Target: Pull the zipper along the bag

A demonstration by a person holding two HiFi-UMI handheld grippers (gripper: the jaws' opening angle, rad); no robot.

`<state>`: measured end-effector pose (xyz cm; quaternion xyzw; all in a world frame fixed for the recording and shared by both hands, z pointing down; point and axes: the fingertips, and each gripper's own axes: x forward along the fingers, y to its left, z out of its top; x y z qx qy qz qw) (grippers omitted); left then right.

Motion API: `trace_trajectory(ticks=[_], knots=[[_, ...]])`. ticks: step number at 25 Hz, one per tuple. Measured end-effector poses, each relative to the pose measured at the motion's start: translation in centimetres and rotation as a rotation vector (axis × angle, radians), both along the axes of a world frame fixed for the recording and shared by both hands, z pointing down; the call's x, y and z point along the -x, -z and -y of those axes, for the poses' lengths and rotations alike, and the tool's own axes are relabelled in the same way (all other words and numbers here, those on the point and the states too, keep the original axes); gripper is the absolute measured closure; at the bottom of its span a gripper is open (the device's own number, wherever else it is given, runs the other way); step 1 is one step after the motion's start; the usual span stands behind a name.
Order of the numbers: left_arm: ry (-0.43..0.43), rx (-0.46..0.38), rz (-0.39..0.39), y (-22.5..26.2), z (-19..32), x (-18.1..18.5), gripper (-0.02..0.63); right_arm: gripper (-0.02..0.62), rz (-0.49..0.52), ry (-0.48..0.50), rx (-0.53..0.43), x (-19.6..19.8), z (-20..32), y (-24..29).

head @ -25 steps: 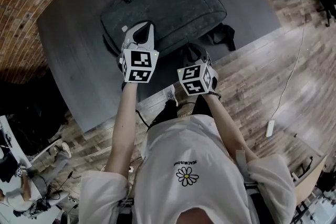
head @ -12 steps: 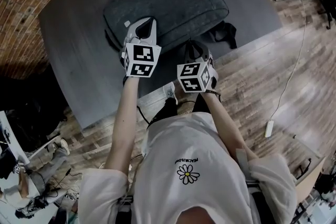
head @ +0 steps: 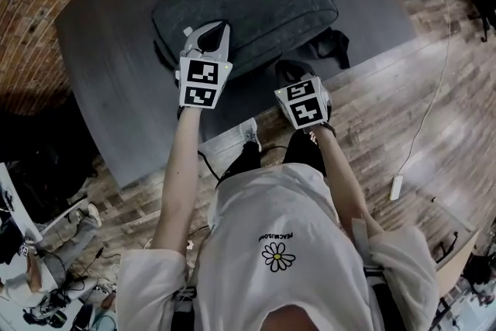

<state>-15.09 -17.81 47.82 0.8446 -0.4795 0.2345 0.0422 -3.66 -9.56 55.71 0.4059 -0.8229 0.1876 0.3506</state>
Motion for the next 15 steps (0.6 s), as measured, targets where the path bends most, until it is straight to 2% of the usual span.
trace_trajectory(ticks=[3,8,13,15], knots=[[-0.01,0.018,-0.044,-0.2,0.1,0.0,0.607,0.595,0.004,0.056,0.035,0.3,-0.4,-0.1],[-0.008,0.023,-0.053,-0.4,0.2,0.1,0.607,0.592,-0.003,0.167,0.077,2.6,-2.3,-0.3],[-0.006,0.025,-0.054,-0.6,0.2,-0.1,0.607,0.591,-0.007,0.379,0.108,9.4,-6.1,-1.2],[-0.006,0.029,-0.058,-0.6,0.2,-0.1,0.607,0.582,-0.008,0.432,0.112,12.2,-7.2,-1.4]])
